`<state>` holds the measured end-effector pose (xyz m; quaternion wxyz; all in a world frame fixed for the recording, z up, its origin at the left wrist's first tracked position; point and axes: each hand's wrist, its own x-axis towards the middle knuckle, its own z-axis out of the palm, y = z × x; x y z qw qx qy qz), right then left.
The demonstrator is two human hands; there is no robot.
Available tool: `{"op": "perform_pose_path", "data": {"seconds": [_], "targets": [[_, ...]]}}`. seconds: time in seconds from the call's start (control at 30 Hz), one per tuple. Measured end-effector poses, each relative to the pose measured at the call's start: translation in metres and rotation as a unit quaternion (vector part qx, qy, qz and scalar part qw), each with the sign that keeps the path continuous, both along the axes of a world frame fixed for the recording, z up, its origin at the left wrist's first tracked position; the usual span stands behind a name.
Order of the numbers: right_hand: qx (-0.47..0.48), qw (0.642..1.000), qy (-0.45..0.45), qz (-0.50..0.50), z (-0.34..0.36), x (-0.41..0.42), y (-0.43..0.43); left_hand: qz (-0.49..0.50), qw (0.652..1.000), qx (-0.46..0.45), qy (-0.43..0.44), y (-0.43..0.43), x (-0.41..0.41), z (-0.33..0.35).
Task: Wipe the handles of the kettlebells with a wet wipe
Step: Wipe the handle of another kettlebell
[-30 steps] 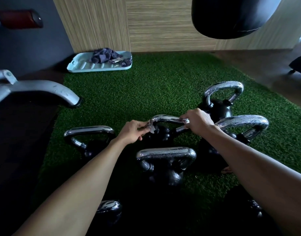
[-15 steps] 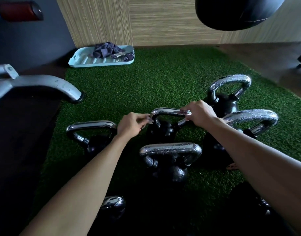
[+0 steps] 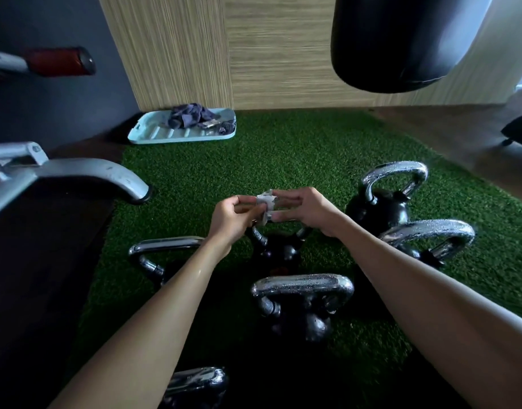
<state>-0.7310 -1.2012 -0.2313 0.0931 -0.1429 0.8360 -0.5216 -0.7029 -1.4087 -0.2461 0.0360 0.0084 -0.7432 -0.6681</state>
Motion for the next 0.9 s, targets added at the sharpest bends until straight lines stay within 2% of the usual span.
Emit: {"op": "perform_pose_path", "data": {"seconds": [0.13, 0.2, 0.3, 0.37, 0.4, 0.47, 0.5, 0.53, 0.63, 0.77, 0.9], "targets": [[-0.046, 0.997, 0.028, -0.052, -0.009, 0.003, -0.005, -0.022, 1.000, -0.014, 0.011, 0.005, -0.002, 0.004], [-0.061, 0.996, 0.026, -0.065, -0.010, 0.007, -0.006, -0.026, 0.998, -0.050, 0.010, 0.005, -0.005, 0.005], [-0.049, 0.994, 0.025, -0.098, -0.010, 0.011, -0.007, -0.020, 0.989, -0.149, 0.001, 0.003, -0.012, 0.006], [-0.034, 0.984, 0.029, -0.174, -0.013, 0.009, 0.000, -0.024, 0.968, -0.250, 0.021, -0.001, -0.019, 0.015], [-0.021, 0.975, 0.038, -0.217, -0.013, 0.010, 0.005, -0.056, 0.940, -0.335, 0.037, -0.004, -0.027, 0.019], [0.033, 0.954, 0.062, -0.292, -0.013, 0.014, 0.017, -0.157, 0.840, -0.518, 0.045, -0.008, -0.041, 0.027], [0.061, 0.944, 0.063, -0.319, -0.014, 0.017, 0.023, -0.197, 0.793, -0.575, 0.042, -0.008, -0.046, 0.031], [0.082, 0.933, 0.052, -0.346, -0.017, 0.020, 0.028, -0.225, 0.767, -0.599, 0.033, -0.007, -0.047, 0.037], [0.106, 0.910, 0.010, -0.401, -0.031, 0.025, 0.039, -0.255, 0.767, -0.586, 0.047, -0.005, -0.041, 0.046], [0.100, 0.910, -0.026, -0.403, -0.049, 0.027, 0.039, -0.189, 0.778, -0.591, 0.101, -0.012, -0.030, 0.022], [0.063, 0.909, -0.032, -0.411, -0.053, 0.020, 0.029, -0.129, 0.789, -0.590, 0.110, -0.011, -0.011, 0.010]]}}
